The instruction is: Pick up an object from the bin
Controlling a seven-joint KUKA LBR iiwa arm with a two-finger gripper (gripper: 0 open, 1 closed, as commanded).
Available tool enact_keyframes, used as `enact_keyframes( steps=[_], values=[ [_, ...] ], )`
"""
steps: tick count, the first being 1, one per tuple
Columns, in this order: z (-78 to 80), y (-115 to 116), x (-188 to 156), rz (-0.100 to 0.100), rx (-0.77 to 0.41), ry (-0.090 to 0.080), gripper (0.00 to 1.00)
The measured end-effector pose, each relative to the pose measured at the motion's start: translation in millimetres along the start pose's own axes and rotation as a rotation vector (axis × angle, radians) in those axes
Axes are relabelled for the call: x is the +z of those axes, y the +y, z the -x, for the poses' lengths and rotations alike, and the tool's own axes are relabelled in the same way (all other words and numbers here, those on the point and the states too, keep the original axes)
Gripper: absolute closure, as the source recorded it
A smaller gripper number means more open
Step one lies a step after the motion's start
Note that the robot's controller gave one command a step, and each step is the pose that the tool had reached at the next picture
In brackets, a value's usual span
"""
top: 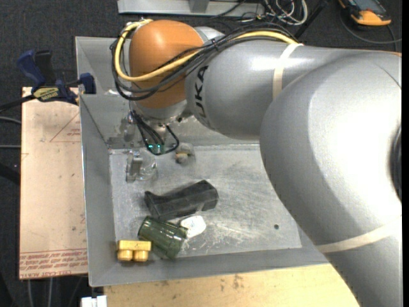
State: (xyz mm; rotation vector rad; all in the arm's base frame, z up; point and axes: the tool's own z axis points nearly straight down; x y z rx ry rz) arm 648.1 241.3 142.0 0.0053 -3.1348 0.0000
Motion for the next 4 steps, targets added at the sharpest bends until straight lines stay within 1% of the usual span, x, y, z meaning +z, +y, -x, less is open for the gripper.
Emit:
enact_keyframes(
  steps=[1, 2, 3, 4],
  values=[
    [2.2, -0.7, -5.2, 0.002, 0.003, -0.008, 0.00],
    [5.6, -44.5, 24.4, 0.003, -0.014, -0.010, 0.00],
    [-2.2, -67.4, 64.6, 0.005, -0.109, -0.010, 1.00],
    [-2.1, -67.4, 64.6, 0.005, -0.109, -0.011, 1.00]
  ],
)
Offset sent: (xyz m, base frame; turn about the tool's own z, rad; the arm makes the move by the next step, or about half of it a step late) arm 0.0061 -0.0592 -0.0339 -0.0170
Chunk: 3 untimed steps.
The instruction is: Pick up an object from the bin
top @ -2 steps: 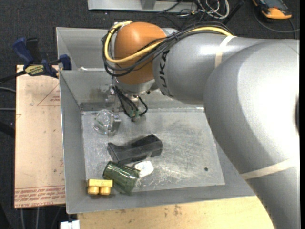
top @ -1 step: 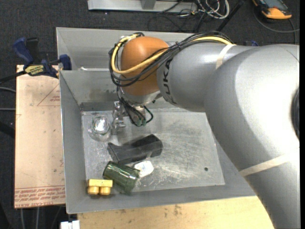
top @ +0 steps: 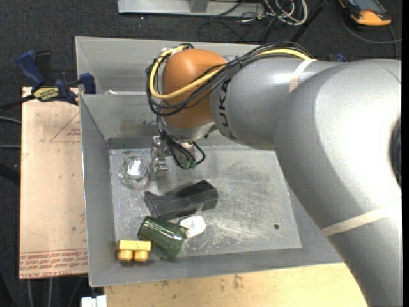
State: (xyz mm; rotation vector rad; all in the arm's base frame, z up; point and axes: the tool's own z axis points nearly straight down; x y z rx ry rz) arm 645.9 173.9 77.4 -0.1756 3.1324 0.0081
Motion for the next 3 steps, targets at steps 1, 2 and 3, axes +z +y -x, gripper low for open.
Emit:
enact_keyframes(
  steps=[1, 2, 3],
  values=[
    [-5.2, 3.6, -31.8, -0.004, -0.021, 0.009, 1.00],
    [5.1, 11.0, -56.2, -0.002, -0.026, -0.010, 1.00],
    [-5.4, 39.4, 2.1, -0.001, -0.028, -0.011, 0.00]
  ],
)
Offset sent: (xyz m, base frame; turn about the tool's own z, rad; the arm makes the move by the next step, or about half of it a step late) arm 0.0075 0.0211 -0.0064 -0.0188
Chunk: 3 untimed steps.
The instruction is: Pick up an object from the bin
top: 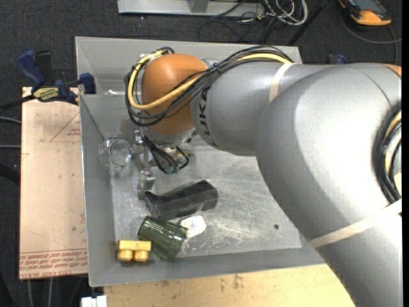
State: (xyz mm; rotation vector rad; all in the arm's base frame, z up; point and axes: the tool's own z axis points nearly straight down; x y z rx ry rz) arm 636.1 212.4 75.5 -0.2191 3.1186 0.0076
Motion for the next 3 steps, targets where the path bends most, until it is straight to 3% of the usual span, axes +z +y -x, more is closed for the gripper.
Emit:
enact_keyframes(
  steps=[2, 3],
  values=[
    [-6.2, -6.8, -12.5, -0.002, 0.048, 0.008, 0.00],
    [-35.3, -14.2, -17.0, -0.001, -0.034, 0.006, 0.00]
  ],
)
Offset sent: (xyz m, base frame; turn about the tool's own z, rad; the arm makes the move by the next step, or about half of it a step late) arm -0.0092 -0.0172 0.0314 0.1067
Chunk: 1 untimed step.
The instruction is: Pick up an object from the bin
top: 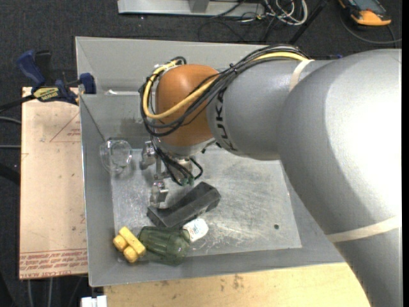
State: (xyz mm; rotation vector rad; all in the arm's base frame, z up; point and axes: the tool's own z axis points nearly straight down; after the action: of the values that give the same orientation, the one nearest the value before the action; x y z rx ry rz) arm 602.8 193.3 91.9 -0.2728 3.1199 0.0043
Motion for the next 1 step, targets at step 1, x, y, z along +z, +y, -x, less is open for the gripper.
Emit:
enact_keyframes(
  steps=[1],
  values=[
    [-16.1, -20.9, 6.9, 0.001, -0.238, 0.006, 0.00]
  ],
)
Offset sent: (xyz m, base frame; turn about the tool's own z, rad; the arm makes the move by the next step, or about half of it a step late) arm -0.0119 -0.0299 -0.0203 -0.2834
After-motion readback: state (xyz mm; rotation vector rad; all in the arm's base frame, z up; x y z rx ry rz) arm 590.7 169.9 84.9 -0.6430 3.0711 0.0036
